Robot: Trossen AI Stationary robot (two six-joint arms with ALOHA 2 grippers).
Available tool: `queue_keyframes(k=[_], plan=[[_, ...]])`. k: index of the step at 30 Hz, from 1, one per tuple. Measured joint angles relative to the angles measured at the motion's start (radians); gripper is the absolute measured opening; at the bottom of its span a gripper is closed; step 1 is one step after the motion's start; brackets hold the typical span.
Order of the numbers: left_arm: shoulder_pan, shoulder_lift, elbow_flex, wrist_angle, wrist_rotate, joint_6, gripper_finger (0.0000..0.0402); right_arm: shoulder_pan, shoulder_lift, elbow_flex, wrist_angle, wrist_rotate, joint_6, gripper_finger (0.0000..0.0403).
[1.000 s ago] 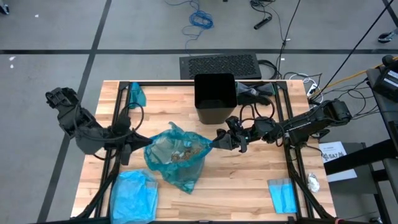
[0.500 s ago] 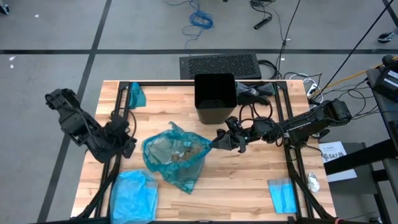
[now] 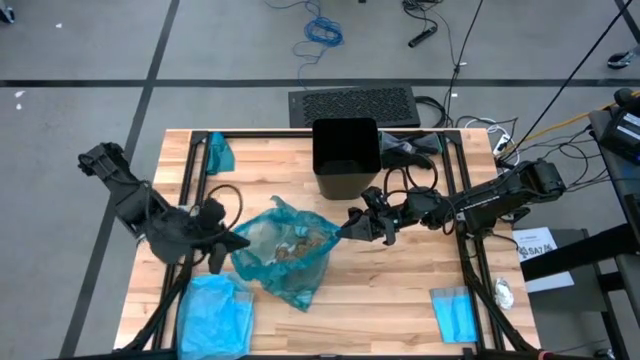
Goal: Place trash/remove bag and relplace
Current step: Close the blue trash bag
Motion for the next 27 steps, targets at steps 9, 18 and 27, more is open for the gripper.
queue_keyframes(k=[9, 18, 27], plan=[[-0.062, 0.029, -0.001, -0.556, 0.005, -0.516, 0.0001, 0.022, 0.000, 0.000, -0.032, -0.001, -0.005, 0.0000], [-0.065, 0.106, -0.030, -0.710, 0.149, -0.747, 0.0000, 0.048, 0.000, 0.000, -0.046, 0.002, -0.014, 0.0000], [-0.035, 0.084, -0.033, 0.081, -0.139, -0.208, 0.0000, 0.048, 0.000, 0.000, -0.087, 0.002, -0.018, 0.0000]])
